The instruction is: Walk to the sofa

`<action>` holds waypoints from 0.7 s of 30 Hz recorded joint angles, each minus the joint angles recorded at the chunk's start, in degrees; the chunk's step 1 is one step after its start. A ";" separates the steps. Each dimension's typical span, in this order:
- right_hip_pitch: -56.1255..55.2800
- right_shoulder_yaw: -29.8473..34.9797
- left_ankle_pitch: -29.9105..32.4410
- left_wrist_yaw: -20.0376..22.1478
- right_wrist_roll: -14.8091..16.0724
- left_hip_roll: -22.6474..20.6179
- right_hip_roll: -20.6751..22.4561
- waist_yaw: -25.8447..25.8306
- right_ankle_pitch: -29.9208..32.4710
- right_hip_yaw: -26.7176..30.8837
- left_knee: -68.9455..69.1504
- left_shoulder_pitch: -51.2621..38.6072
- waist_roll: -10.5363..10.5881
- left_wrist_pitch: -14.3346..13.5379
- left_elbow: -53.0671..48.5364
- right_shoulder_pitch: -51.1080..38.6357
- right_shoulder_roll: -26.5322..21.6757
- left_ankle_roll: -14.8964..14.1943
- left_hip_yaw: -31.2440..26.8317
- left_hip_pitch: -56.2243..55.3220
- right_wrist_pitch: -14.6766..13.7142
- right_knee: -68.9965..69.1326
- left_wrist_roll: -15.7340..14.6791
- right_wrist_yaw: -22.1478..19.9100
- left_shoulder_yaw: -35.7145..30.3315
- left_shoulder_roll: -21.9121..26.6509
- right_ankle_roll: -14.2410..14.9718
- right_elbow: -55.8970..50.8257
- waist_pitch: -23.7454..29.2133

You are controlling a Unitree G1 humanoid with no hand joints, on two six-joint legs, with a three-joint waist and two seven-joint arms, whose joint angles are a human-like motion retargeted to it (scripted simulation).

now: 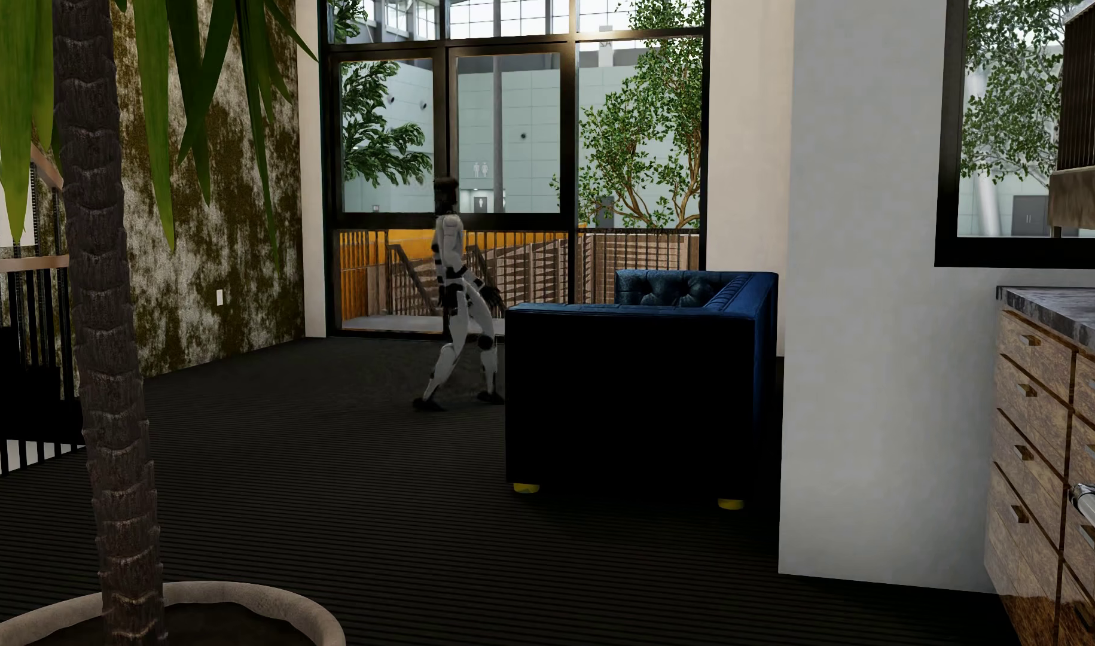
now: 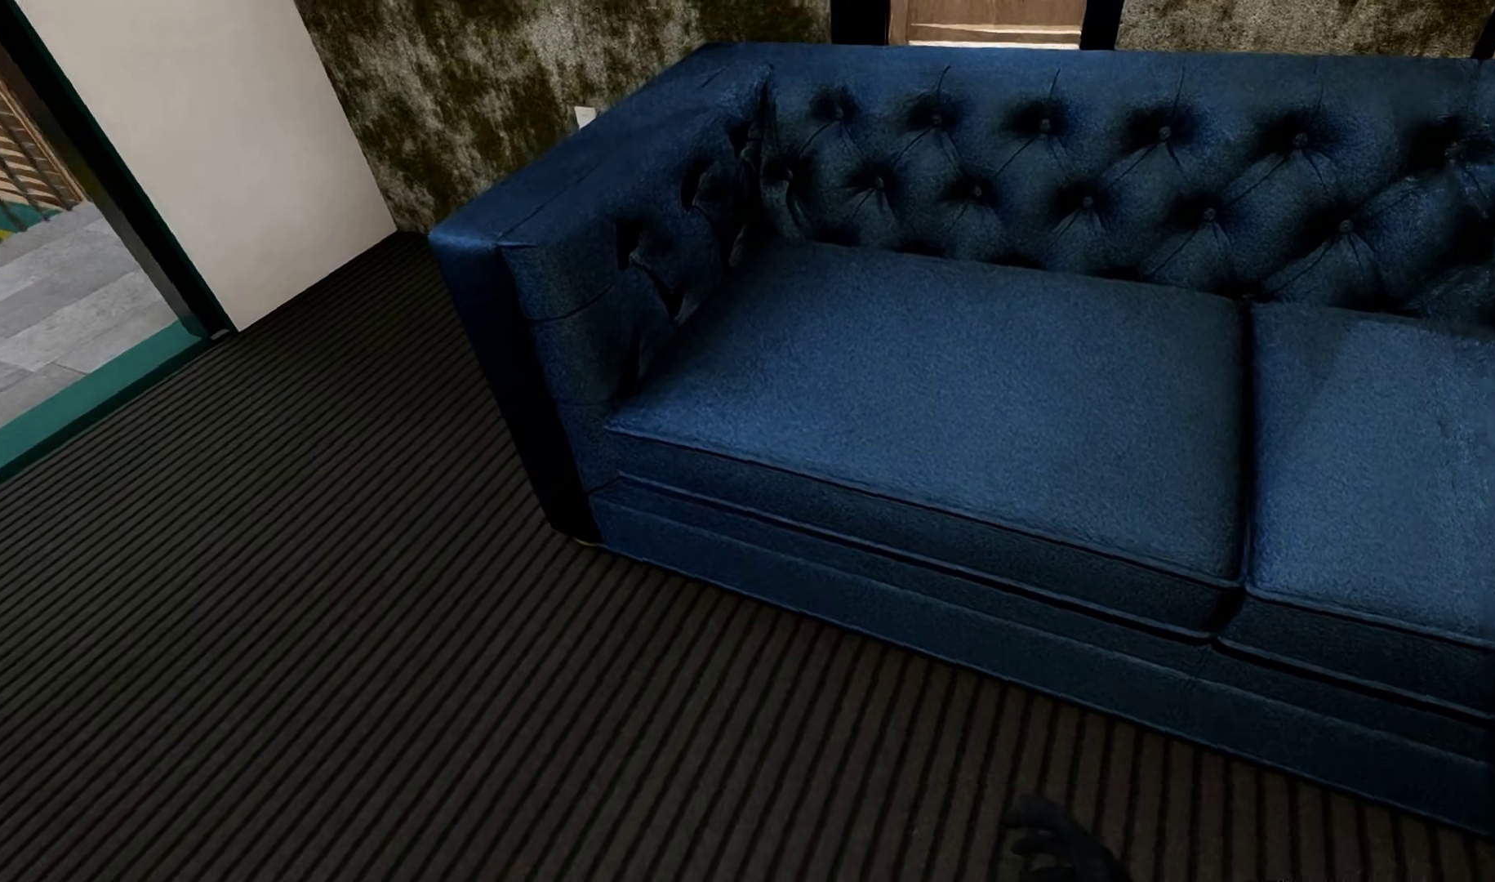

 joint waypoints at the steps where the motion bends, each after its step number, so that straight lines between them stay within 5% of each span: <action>1: 0.85 0.09 -2.36 0.00 0.00 -0.34 -0.61 -0.28 -0.71 0.00 0.28 -0.51 0.05 0.00 -0.34 1.07 0.33 0.00 0.00 -0.15 0.00 0.16 0.00 0.00 -0.04 0.10 0.00 0.24 -0.41; 5: 2.85 7.21 1.25 0.00 0.00 -2.37 -4.91 -1.73 0.92 0.00 4.69 -4.84 -1.66 0.00 -0.79 4.98 2.59 0.00 0.00 -0.78 0.00 1.57 0.00 0.00 1.43 0.80 0.00 14.65 -3.01; 8: 1.41 19.43 -3.79 0.00 0.00 -4.95 -8.90 -3.52 8.22 0.00 7.41 -10.85 -4.73 0.00 -2.39 6.87 5.50 0.00 0.00 3.21 0.00 8.46 0.00 0.00 2.89 2.03 0.00 30.96 -2.78; 11: -10.10 28.82 -9.20 0.00 0.00 -6.24 -12.04 -4.52 16.01 0.00 7.27 -14.93 -7.23 0.00 -9.10 10.61 4.94 0.00 0.00 8.83 0.00 27.85 0.00 0.00 9.84 3.79 0.00 25.95 -0.88; 13: -19.16 24.96 -12.25 0.00 0.00 -7.51 -11.71 -8.28 20.47 0.00 6.52 -17.10 -8.44 0.00 -11.84 11.32 5.55 0.00 0.00 11.42 0.00 41.81 0.00 0.00 14.02 5.01 0.00 22.60 0.44; 16: -27.62 15.15 -13.92 0.00 0.00 -7.61 -9.15 -15.09 15.17 0.00 5.16 -21.68 -8.64 0.00 -10.31 10.13 7.60 0.00 0.00 15.27 0.00 48.34 0.00 0.00 17.00 5.80 0.00 18.52 2.46; 21: -27.18 17.67 -18.07 0.00 0.00 -6.24 -6.81 -20.59 13.88 0.00 8.55 -27.39 -6.53 0.00 -14.22 4.65 5.86 0.00 0.00 14.18 0.00 22.31 0.00 0.00 7.94 5.54 0.00 13.23 5.60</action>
